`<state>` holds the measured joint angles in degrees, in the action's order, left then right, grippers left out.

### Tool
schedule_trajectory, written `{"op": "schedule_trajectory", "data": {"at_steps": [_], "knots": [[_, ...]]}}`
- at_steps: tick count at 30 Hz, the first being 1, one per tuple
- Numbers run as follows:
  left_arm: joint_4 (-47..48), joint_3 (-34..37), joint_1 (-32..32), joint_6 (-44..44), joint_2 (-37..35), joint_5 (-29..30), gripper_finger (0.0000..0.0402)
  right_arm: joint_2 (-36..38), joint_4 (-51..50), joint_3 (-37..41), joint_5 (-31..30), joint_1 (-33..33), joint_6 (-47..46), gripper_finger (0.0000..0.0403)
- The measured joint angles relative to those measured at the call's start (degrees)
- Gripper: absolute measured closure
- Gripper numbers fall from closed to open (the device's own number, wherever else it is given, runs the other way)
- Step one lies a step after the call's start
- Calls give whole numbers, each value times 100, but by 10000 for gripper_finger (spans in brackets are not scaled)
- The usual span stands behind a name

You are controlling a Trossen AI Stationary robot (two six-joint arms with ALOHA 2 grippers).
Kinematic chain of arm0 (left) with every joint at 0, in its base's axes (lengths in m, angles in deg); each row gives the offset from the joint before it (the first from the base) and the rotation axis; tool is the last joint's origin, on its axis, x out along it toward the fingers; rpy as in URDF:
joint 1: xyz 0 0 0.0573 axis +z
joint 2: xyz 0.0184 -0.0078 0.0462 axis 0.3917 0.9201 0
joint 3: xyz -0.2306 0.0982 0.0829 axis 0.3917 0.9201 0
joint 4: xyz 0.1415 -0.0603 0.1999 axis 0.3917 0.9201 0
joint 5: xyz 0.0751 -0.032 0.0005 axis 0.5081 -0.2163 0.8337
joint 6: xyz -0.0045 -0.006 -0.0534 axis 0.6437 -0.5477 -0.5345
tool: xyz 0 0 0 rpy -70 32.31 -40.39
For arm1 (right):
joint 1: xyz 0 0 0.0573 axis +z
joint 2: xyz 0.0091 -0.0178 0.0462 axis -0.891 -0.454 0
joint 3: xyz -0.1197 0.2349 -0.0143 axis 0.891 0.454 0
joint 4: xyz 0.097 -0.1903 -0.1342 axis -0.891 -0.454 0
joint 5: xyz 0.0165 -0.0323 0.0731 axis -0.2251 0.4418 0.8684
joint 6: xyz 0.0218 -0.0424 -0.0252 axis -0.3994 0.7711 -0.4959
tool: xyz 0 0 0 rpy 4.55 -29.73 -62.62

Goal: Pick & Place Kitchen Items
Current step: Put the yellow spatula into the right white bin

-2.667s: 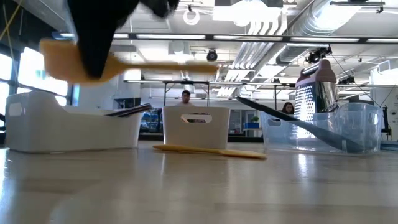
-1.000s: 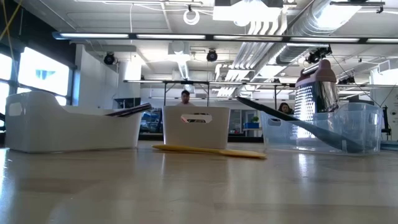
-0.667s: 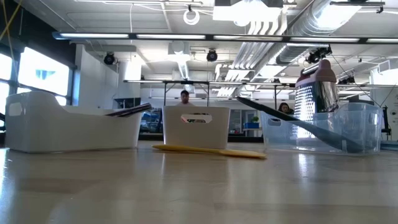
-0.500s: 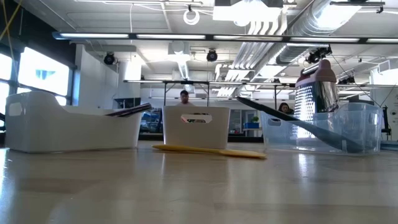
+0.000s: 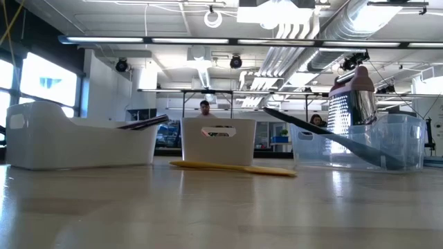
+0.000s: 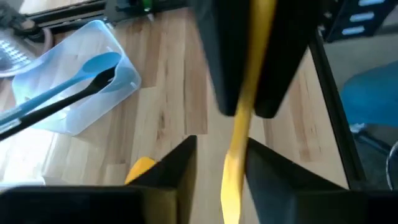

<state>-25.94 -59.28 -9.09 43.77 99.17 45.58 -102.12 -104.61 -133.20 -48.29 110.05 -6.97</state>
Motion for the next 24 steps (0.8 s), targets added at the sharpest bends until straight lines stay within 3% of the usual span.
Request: {"op": "schedule_trajectory", "data": {"at_steps": [4, 8, 13, 16, 20, 24], "knots": [[166, 0, -7, -293, 0, 214, 239, 2, -348, -2, 47, -9, -291, 362], [847, 0, -1, -395, 0, 222, 205, 17, -1381, -2, -264, 117, -1154, 362], [2066, 2, -10, -1516, 0, 97, 193, 285, -2907, -2, -401, 163, -2760, 362], [2646, 2, -32, -2184, 0, 57, 192, 612, -3482, -2, -185, 33, -3357, 362], [3206, 7, -163, -2764, 0, -102, 192, 1149, -3660, -7, 431, -418, -3417, 362], [3454, 9, -326, -3213, 0, -198, 191, 1447, -3355, -11, 837, -1096, -2609, 362]]}}
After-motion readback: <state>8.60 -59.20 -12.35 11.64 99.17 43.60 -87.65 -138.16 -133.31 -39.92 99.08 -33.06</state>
